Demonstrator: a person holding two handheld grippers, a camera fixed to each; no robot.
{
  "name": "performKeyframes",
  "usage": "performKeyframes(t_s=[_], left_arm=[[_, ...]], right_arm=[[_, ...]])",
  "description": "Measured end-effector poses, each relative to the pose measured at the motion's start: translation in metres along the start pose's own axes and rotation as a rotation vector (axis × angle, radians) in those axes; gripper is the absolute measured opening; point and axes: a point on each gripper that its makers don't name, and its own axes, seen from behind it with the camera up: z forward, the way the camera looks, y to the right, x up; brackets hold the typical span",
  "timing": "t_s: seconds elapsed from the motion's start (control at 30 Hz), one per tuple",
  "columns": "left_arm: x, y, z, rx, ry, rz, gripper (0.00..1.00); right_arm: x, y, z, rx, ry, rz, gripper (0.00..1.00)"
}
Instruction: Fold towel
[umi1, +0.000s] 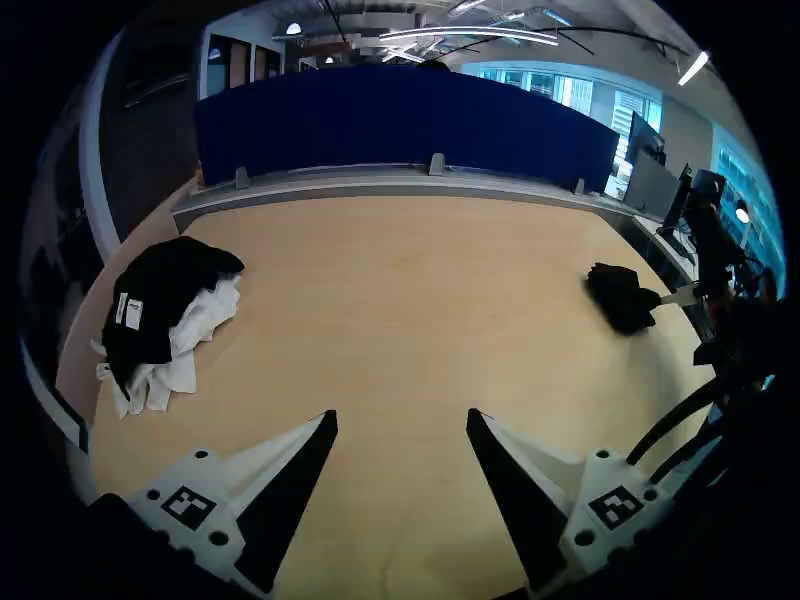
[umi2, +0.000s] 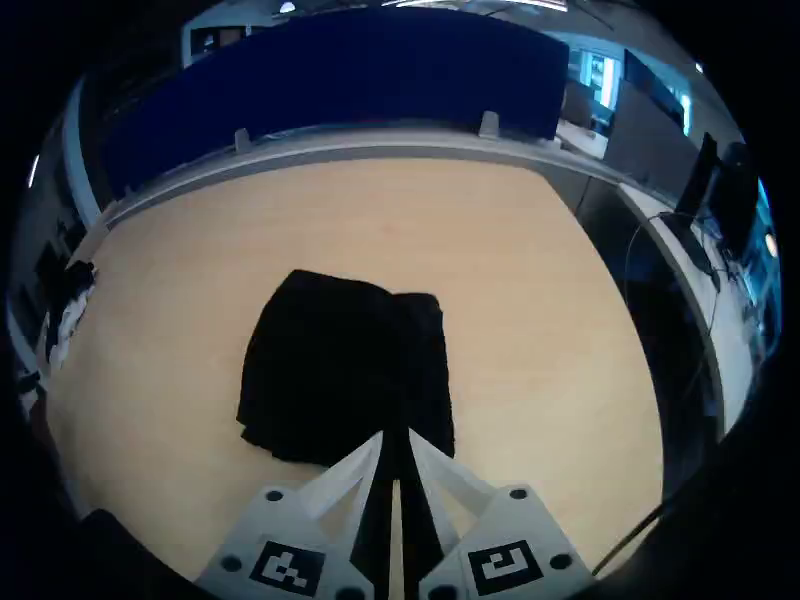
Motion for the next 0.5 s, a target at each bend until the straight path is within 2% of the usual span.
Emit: performKeyframes(t_s=[0.1, 0.5], left_arm=[[0.0, -0.002, 0.0, 0.003, -0.002, 0.004, 0.96], [0.001, -0.002, 0.0, 0.004, -0.001, 0.004, 0.96]], right_arm=[[-0.009, 0.002, 0.005, -0.003, -0.019, 0.006, 0.03], [-0.015, 0.006, 0.007, -0.012, -0.034, 0.009, 0.03]])
